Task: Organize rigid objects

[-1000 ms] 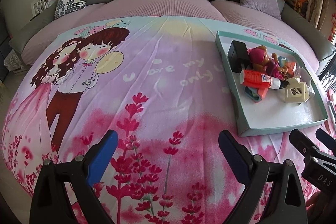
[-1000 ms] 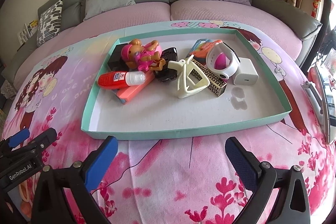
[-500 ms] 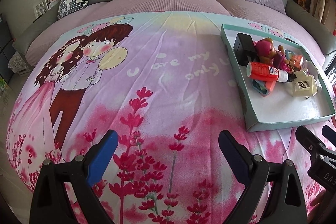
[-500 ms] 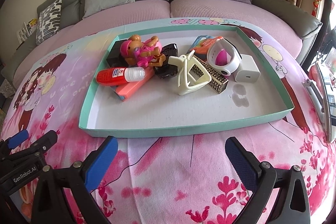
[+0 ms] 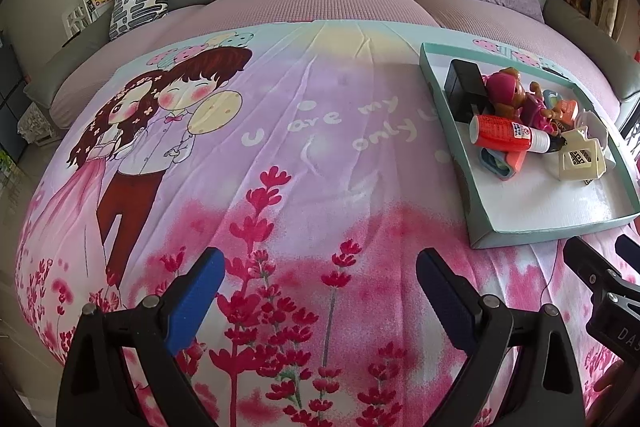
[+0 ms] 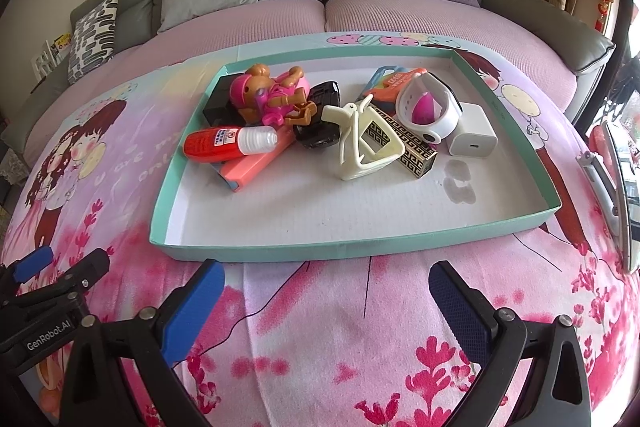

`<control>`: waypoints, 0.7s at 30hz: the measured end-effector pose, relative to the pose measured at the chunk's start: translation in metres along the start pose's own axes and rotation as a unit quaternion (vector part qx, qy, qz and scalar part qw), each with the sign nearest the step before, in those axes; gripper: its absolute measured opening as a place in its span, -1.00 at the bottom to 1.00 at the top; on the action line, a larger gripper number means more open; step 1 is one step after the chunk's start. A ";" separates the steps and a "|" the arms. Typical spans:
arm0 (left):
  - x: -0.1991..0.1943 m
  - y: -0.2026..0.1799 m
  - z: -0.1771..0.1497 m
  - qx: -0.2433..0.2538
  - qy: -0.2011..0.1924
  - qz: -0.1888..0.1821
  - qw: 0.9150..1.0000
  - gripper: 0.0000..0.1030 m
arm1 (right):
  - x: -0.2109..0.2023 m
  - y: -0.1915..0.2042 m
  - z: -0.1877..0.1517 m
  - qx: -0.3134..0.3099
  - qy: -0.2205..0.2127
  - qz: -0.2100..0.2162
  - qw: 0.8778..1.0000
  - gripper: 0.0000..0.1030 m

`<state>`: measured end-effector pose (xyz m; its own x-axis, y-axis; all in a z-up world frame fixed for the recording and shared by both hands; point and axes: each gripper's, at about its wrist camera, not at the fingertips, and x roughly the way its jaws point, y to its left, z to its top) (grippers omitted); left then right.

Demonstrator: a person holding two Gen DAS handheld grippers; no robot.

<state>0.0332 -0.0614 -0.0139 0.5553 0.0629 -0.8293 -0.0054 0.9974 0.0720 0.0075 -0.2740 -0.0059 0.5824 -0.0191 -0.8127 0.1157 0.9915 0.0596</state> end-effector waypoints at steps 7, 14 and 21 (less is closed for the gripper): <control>0.000 0.001 0.001 0.000 0.001 0.001 1.000 0.87 | 0.000 0.000 0.000 0.001 0.000 0.000 1.000 1.00; 0.000 0.001 0.000 0.001 0.000 0.003 1.000 0.87 | 0.000 -0.001 0.000 0.002 0.000 0.000 1.000 1.00; -0.001 0.002 0.000 -0.001 -0.001 0.009 1.000 0.87 | 0.000 -0.003 0.000 0.006 0.001 0.000 1.000 1.00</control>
<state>0.0327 -0.0594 -0.0124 0.5570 0.0800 -0.8266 -0.0171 0.9962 0.0849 0.0074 -0.2768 -0.0055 0.5813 -0.0198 -0.8134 0.1261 0.9898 0.0659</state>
